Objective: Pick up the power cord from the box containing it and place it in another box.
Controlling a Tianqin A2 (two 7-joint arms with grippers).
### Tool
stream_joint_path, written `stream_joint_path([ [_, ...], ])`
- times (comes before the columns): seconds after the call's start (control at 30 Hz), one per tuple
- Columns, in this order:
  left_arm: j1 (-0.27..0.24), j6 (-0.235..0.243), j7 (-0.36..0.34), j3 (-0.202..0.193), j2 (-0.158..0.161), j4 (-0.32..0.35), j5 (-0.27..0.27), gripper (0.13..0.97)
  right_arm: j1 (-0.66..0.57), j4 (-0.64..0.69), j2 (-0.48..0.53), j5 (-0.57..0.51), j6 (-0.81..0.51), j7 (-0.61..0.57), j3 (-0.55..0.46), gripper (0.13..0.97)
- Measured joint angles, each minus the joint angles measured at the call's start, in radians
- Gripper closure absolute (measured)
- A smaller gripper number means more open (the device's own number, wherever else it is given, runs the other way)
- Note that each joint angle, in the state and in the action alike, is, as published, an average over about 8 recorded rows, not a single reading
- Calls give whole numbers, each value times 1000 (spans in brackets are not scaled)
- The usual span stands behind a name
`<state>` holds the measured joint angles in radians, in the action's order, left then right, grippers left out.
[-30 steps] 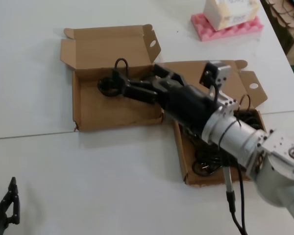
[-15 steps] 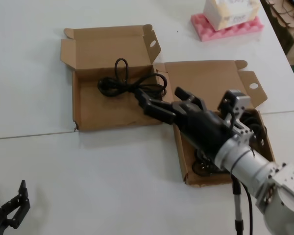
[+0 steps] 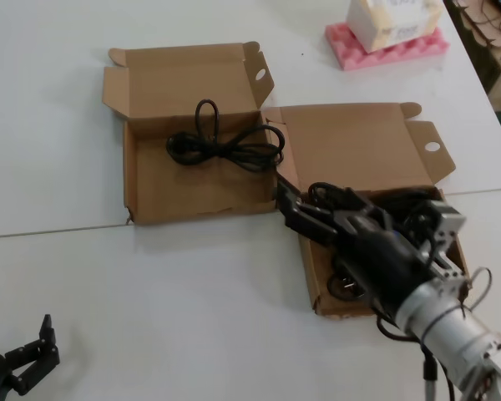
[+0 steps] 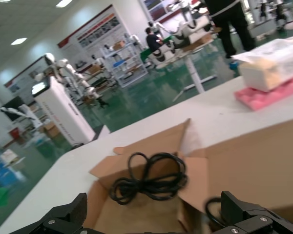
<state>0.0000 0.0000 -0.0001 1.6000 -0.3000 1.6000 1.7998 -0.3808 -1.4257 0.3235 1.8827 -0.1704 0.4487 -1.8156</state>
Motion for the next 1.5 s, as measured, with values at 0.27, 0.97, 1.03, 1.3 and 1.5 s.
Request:
stream_joint_path([
  [0.27,0,0,0,0,0,0,0,187,102,-47,-6,-22,46,0,58,129],
  [0.97,0,0,0,0,0,0,0,132,342,-157,-21,-74,153,0,194,129],
  [1.03,0,0,0,0,0,0,0,132,347,-159,-21,-75,155,0,196,129],
  [1.3,0,0,0,0,0,0,0,132,349,-160,-22,-76,156,0,197,129],
  [1.5,0,0,0,0,0,0,0,132,349,-160,-22,-76,156,0,197,129],
])
